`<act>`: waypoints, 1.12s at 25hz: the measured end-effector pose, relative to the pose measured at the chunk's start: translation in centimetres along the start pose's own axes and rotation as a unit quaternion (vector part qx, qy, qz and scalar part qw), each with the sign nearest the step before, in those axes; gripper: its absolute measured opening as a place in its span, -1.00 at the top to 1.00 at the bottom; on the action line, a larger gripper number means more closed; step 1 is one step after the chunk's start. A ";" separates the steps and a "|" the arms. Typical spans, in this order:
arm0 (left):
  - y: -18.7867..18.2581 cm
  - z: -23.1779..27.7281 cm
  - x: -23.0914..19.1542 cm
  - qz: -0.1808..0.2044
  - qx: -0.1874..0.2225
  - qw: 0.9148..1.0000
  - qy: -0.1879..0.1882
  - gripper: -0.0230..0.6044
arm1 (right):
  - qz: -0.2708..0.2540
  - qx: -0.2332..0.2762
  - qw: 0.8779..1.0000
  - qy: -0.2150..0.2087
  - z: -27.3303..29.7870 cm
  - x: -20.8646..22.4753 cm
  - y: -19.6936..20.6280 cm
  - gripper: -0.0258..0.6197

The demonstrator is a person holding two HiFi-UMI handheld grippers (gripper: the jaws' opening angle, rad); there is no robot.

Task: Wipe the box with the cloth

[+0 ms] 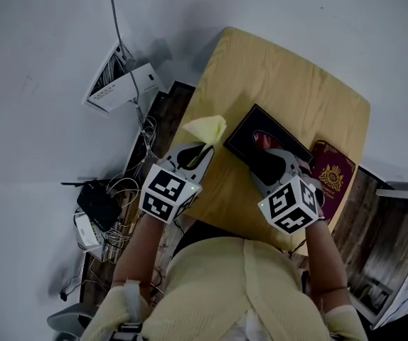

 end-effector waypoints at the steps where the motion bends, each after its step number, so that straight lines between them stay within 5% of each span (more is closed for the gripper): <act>1: 0.1 -0.1 0.1 0.000 -0.001 1.000 -0.001 0.83 | -0.014 0.002 1.000 -0.005 -0.1 -0.2 0.1 0.27; 15: 1.5 -0.6 2.1 -0.018 -0.010 1.000 -0.016 0.83 | -0.181 0.031 0.982 -0.045 -0.8 -3.4 1.9 0.27; 28: 3.4 -1.8 3.6 -0.045 -0.013 0.998 -0.044 0.83 | -0.265 0.048 0.961 -0.062 -1.4 -4.6 3.4 0.27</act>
Point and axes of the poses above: the fingertips, and each gripper's own axes: z forward along the fingers, x to its right, y out of its underside, the point moved 9 cm from there along -z, backward along the fingers, and after that the axes turned 15 degrees about -x, right-handed, at the moved point
